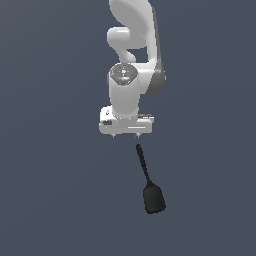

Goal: Pick up the object and move it to a goal position.

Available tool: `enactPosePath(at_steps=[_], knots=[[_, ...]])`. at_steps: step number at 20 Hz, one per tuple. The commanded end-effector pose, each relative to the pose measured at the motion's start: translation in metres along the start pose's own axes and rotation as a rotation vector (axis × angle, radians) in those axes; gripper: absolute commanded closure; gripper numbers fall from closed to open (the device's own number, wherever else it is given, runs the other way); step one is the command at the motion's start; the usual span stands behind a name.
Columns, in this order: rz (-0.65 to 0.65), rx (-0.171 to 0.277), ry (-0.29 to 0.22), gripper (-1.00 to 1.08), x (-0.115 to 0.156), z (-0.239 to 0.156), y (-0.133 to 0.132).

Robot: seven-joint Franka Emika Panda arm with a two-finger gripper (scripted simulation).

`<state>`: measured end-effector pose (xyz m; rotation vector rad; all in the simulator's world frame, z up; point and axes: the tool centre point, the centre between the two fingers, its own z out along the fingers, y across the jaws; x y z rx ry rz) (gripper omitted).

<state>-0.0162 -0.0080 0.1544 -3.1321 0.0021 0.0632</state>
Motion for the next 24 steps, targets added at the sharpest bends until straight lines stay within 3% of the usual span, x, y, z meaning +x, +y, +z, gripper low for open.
enactPosePath(at_steps=[1, 15, 24], knots=[[0.000, 0.000, 0.000, -0.92, 0.000, 0.000, 0.000], [-0.019, 0.005, 0.001, -0.92, 0.004, 0.001, -0.002], [-0.067, -0.002, 0.007, -0.92, 0.029, 0.013, -0.016]])
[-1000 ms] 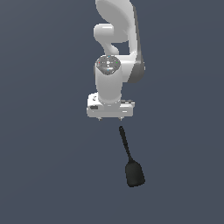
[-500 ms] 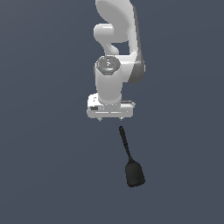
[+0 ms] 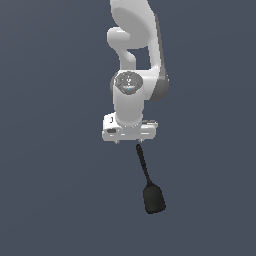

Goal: Pick up the object and move it to a goal position.

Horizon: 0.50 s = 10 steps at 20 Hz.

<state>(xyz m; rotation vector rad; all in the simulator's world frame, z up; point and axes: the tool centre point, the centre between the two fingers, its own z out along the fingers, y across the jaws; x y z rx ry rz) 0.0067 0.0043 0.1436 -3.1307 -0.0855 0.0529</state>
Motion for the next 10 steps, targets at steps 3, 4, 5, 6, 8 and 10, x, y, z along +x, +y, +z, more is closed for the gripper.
enactPosePath(at_steps=[3, 4, 5, 6, 8, 10], knots=[[-0.039, -0.005, 0.005, -0.92, 0.019, 0.011, -0.010], [-0.050, -0.006, 0.006, -0.92, 0.025, 0.014, -0.013], [-0.061, -0.007, 0.008, -0.92, 0.030, 0.018, -0.017], [-0.073, -0.008, 0.010, -0.92, 0.036, 0.021, -0.020], [-0.098, -0.010, 0.013, -0.92, 0.047, 0.030, -0.027], [-0.121, -0.012, 0.017, -0.92, 0.058, 0.038, -0.035]])
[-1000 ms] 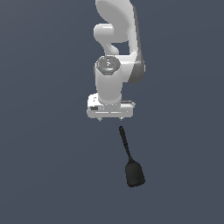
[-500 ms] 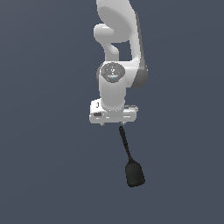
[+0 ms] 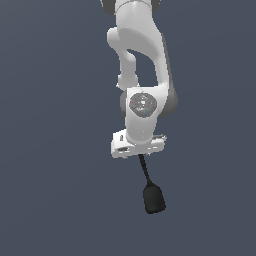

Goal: Pick up the object and move it to a goal position.

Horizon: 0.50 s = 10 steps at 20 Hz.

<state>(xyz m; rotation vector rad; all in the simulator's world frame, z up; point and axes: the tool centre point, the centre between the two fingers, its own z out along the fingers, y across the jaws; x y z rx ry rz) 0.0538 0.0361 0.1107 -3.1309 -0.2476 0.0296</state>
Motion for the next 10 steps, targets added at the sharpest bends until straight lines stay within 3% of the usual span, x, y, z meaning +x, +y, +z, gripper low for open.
enactPosePath(at_steps=[1, 10], knots=[[-0.029, -0.002, 0.005, -0.92, 0.014, 0.010, -0.008], [-0.092, -0.003, 0.016, -0.92, 0.042, 0.036, -0.026]])
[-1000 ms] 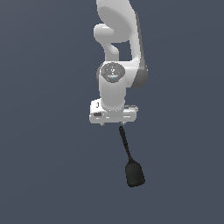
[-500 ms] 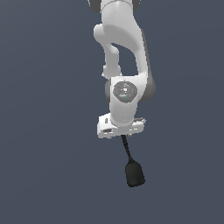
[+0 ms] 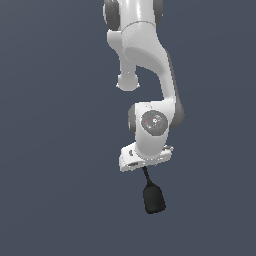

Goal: Pick up the object and move it to a goal position.

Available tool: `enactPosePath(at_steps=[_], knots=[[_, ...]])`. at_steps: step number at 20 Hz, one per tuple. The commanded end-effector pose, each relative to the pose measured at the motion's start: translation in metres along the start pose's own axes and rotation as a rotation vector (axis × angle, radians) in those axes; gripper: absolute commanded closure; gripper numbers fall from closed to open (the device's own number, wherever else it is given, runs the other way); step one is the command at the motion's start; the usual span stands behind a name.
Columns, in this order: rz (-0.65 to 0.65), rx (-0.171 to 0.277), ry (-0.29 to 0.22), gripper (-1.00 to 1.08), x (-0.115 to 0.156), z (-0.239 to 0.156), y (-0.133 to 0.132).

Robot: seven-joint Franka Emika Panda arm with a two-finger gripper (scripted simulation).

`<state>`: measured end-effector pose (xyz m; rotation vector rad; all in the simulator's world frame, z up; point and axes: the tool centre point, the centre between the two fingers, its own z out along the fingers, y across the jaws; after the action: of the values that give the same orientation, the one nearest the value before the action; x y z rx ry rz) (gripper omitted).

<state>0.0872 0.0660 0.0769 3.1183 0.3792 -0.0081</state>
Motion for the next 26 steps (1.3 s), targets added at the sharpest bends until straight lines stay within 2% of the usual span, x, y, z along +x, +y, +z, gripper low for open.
enactPosePath(at_steps=[1, 11, 20, 26], knots=[[-0.012, 0.000, 0.003, -0.92, 0.006, 0.005, -0.003], [-0.021, 0.000, 0.004, -0.92, 0.009, 0.013, -0.006], [-0.022, 0.000, 0.005, -0.92, 0.009, 0.055, -0.006], [-0.022, 0.000, 0.005, -0.92, 0.010, 0.060, -0.006]])
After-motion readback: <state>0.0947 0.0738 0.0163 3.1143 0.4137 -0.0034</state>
